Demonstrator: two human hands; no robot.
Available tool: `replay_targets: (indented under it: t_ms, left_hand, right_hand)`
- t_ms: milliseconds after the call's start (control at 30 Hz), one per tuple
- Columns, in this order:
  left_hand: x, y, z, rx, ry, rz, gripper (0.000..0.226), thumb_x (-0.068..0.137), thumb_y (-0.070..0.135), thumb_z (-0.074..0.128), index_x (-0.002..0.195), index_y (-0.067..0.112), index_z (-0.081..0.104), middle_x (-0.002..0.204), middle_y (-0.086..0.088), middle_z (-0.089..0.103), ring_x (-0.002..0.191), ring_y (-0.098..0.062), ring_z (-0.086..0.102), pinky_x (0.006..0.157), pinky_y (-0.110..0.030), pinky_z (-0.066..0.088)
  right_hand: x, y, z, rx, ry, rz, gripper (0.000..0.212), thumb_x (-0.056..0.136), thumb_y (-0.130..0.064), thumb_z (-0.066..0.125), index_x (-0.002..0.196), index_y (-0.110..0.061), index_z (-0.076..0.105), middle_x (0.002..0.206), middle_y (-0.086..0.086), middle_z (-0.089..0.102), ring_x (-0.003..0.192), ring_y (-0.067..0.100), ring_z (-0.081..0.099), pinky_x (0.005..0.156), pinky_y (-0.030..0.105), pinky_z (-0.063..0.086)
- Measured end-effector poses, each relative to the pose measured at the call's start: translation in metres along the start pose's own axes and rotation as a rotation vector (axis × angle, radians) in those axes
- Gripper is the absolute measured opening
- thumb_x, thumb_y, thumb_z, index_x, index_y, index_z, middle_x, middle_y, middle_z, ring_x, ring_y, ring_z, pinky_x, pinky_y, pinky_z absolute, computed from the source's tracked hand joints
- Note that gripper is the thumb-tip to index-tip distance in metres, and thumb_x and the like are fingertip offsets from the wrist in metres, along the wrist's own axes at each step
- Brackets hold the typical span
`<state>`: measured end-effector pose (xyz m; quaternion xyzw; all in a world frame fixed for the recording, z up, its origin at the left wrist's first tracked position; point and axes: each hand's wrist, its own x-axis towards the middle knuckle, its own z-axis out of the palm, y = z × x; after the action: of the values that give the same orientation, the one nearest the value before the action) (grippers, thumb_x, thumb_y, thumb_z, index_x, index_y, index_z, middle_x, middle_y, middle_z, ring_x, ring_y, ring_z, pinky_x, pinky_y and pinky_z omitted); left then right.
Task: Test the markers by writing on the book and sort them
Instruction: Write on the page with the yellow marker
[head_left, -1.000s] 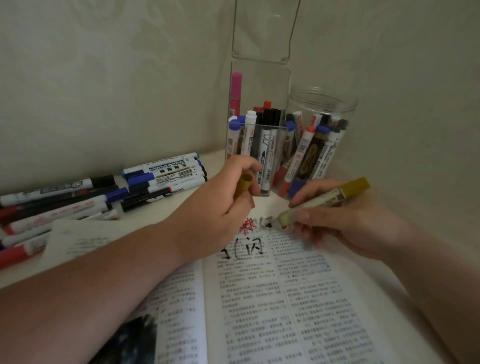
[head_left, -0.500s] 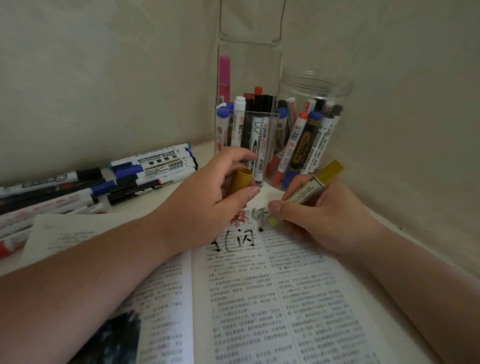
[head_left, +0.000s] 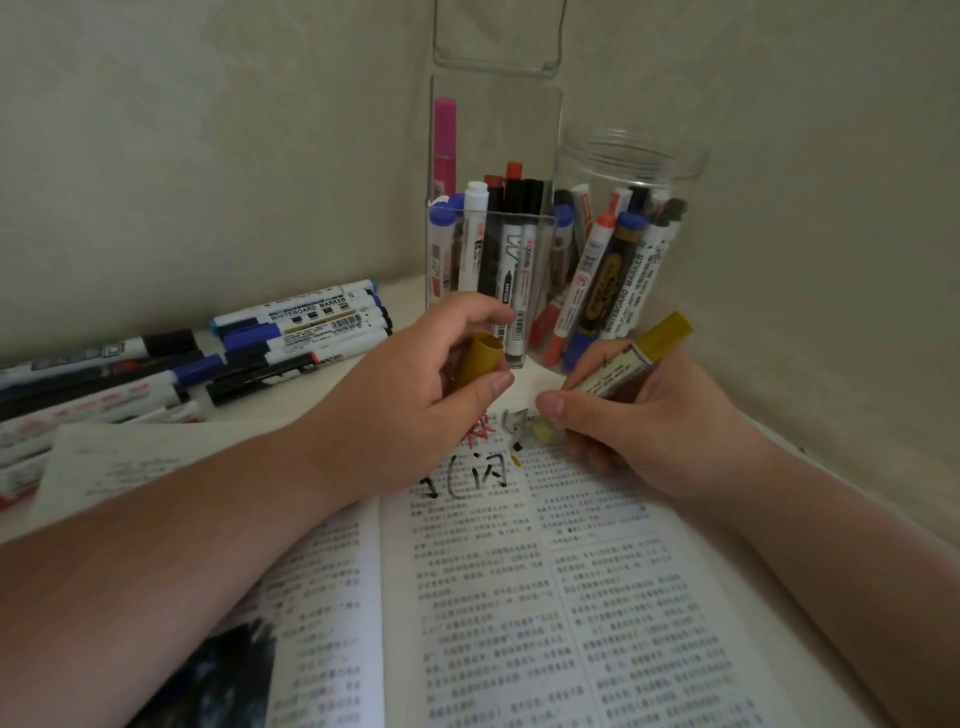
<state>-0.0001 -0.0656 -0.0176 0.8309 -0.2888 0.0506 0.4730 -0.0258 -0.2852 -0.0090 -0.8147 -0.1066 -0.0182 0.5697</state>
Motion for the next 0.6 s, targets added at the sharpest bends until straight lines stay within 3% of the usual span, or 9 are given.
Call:
replay_targets:
  t_ms: [167, 333, 400, 500, 600]
  left_hand:
    - [-0.0006, 0.0025, 0.0006, 0.009, 0.027, -0.004, 0.039, 0.094, 0.033, 0.065, 0.13, 0.039, 0.051, 0.109, 0.017, 0.065, 0.097, -0.005, 0.065, 0.085, -0.028, 0.056]
    - [-0.0007, 0.0033, 0.0008, 0.01, 0.027, -0.008, 0.04, 0.094, 0.033, 0.066, 0.13, 0.039, 0.051, 0.109, 0.019, 0.065, 0.094, -0.004, 0.066, 0.08, -0.023, 0.056]
    - [-0.0005, 0.0034, 0.0012, 0.002, 0.031, -0.005, 0.039, 0.094, 0.032, 0.067, 0.13, 0.037, 0.052, 0.108, 0.018, 0.066, 0.093, -0.004, 0.066, 0.078, -0.02, 0.055]
    - [-0.0002, 0.0033, 0.0015, -0.013, 0.033, 0.003, 0.036, 0.093, 0.029, 0.067, 0.126, 0.033, 0.054, 0.102, 0.013, 0.068, 0.088, -0.003, 0.065, 0.073, -0.015, 0.051]
    - [-0.0002, 0.0033, 0.0007, -0.007, 0.033, 0.011, 0.03, 0.092, 0.031, 0.068, 0.119, 0.034, 0.055, 0.096, 0.006, 0.067, 0.083, -0.009, 0.066, 0.069, -0.02, 0.054]
  right_hand:
    - [-0.0007, -0.0019, 0.0003, -0.14, 0.003, -0.018, 0.032, 0.081, -0.028, 0.084, 0.077, -0.003, 0.065, 0.063, 0.014, 0.06, 0.057, 0.014, 0.054, 0.057, 0.034, 0.046]
    - [0.0016, -0.0007, -0.0039, -0.191, 0.083, 0.009, 0.034, 0.082, -0.026, 0.082, 0.076, -0.002, 0.06, 0.064, 0.001, 0.059, 0.061, 0.012, 0.055, 0.064, 0.034, 0.048]
    - [0.0022, 0.0003, -0.0048, -0.182, 0.08, 0.009, 0.039, 0.08, -0.031, 0.081, 0.075, 0.0, 0.057, 0.063, 0.002, 0.056, 0.061, 0.015, 0.053, 0.064, 0.035, 0.046]
    - [0.0027, 0.0011, -0.0064, -0.157, 0.075, 0.034, 0.036, 0.08, -0.022, 0.082, 0.075, 0.003, 0.056, 0.062, 0.005, 0.054, 0.059, 0.017, 0.051, 0.063, 0.036, 0.044]
    - [0.0023, 0.0013, -0.0072, -0.098, 0.043, 0.061, 0.035, 0.073, -0.023, 0.081, 0.072, 0.002, 0.056, 0.056, 0.003, 0.052, 0.052, 0.014, 0.048, 0.058, 0.031, 0.04]
